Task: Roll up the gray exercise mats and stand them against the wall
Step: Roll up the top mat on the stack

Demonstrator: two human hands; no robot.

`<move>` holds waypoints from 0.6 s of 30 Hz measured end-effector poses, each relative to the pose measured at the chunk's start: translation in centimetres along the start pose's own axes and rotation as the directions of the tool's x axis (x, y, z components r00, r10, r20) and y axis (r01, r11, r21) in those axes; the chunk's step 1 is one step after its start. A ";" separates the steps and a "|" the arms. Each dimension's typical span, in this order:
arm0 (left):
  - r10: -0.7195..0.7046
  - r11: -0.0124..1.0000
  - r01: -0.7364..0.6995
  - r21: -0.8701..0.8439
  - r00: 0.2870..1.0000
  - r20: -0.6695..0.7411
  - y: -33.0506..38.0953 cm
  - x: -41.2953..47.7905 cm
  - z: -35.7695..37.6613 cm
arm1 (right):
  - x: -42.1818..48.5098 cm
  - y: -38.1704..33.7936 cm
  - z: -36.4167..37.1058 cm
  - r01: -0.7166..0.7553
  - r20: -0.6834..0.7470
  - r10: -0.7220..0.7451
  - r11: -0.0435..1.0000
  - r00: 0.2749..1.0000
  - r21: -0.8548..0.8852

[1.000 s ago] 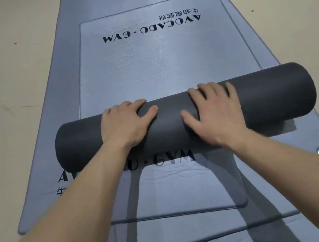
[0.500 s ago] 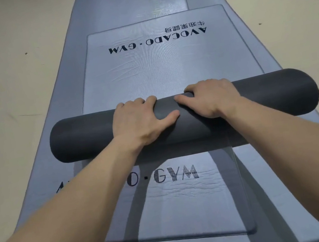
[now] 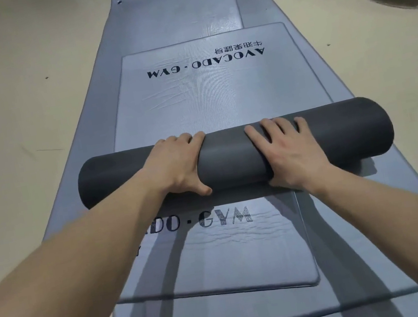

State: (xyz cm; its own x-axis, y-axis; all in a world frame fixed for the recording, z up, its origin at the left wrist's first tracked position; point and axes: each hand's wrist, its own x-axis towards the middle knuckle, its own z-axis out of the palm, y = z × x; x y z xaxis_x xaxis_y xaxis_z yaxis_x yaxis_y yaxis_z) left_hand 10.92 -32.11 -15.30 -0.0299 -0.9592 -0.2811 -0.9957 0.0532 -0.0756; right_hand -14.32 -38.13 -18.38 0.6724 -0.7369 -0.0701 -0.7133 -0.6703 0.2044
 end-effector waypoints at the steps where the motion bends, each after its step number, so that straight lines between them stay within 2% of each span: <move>1: -0.010 1.000 0.010 -0.026 1.000 0.009 0.2 -0.1 -0.6 | 0.4 0.3 -0.9 0.011 -0.013 -0.011 1.000 1.000 0.010; 3: -0.004 0.994 0.018 -0.112 0.992 0.128 0.1 -0.6 -2.2 | 0.7 1.1 -3.2 0.068 0.066 -0.074 0.993 0.995 0.092; 5: 0.023 0.970 0.053 -0.236 0.950 0.310 0.1 -2.2 -3.5 | 0.1 2.0 -5.0 0.114 0.215 -0.160 0.971 0.963 0.211; 6: 0.037 0.961 0.059 -0.271 0.942 0.335 0.4 -3.3 -3.7 | -0.4 2.2 -5.7 0.118 0.288 -0.192 0.960 0.938 0.255; 8: 0.025 0.971 0.030 -0.238 0.974 0.224 1.4 -6.1 -3.4 | -0.8 2.4 -7.0 0.096 0.377 -0.215 0.945 0.901 0.311; 10: -0.003 0.997 0.007 -0.082 0.999 0.054 2.7 -8.7 -1.7 | -0.4 2.5 -7.7 0.060 0.407 -0.215 0.931 0.888 0.360; 11: -0.006 1.000 0.007 -0.015 1.000 0.023 3.1 -9.4 -0.8 | -0.1 2.5 -7.8 0.048 0.413 -0.214 0.925 0.885 0.377; 13: -0.007 1.000 0.007 -0.006 1.000 0.029 2.7 -8.9 0.1 | 0.0 2.1 -7.7 0.067 0.369 -0.202 0.935 0.907 0.348; 16: 0.004 0.973 0.022 -0.230 0.994 0.111 0.1 -6.4 -1.5 | -1.2 0.7 -6.6 0.076 0.110 -0.094 0.984 0.989 0.158; 18: 0.029 0.955 0.019 -0.295 0.987 0.157 -1.0 -5.2 -2.4 | -2.2 -0.4 -5.4 0.061 0.017 -0.063 0.995 0.998 0.077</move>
State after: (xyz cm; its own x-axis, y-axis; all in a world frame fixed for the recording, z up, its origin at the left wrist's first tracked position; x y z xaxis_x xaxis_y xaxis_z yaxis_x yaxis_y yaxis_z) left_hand 11.83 -27.86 -11.49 -0.0442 -0.9019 -0.4297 -0.9776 -0.0494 0.2044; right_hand -14.46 -35.81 -13.02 0.7124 -0.6946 -0.0999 -0.6838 -0.7191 0.1236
